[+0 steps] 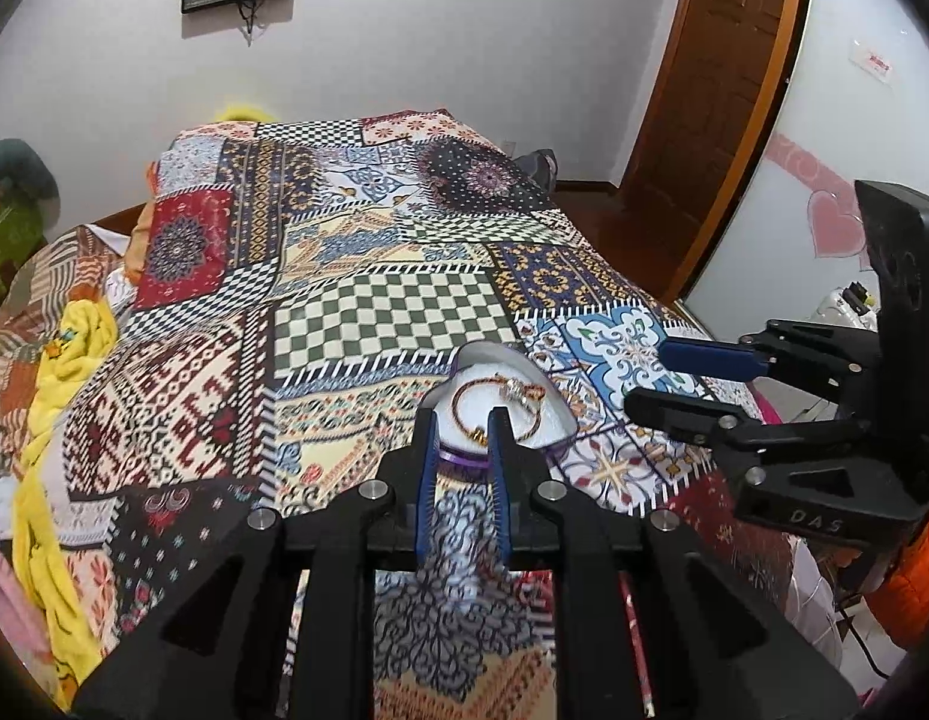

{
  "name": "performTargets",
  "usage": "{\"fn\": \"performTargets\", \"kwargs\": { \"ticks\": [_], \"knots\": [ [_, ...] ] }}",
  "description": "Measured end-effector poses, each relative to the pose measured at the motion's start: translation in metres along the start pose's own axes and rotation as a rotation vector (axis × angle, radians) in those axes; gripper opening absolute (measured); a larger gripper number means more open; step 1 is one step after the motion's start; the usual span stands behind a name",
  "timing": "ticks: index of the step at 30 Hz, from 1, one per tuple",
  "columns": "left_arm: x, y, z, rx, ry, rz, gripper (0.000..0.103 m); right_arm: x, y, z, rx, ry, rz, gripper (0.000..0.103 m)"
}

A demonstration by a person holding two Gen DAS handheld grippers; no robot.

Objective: Organize jewelry
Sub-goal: 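Carry the bracelet over the purple heart tin and open the right tool, then move the right tool to the gold rings and grasp one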

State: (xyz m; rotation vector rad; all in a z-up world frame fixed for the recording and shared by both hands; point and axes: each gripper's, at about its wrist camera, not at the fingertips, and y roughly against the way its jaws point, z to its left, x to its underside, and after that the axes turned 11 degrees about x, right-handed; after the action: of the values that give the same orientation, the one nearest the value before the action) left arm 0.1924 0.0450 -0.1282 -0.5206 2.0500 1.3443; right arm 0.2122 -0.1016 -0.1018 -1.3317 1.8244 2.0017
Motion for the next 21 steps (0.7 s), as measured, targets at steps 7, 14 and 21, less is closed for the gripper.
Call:
{"fn": "performTargets", "kwargs": {
  "ticks": [7,14,21],
  "knots": [
    [0.021,0.011,-0.001,-0.034,0.003,0.024,0.031,0.015,0.010,0.002,0.008,-0.028,0.008,0.037],
    [0.045,0.001,-0.001,-0.035,0.019,0.087,0.031,0.033,0.008,0.004,0.019,-0.050,0.047,0.037],
    [0.064,-0.018,0.003,-0.023,0.034,0.151,0.031,0.056,-0.006,0.005,0.015,-0.073,0.119,0.037]
  ]
}}
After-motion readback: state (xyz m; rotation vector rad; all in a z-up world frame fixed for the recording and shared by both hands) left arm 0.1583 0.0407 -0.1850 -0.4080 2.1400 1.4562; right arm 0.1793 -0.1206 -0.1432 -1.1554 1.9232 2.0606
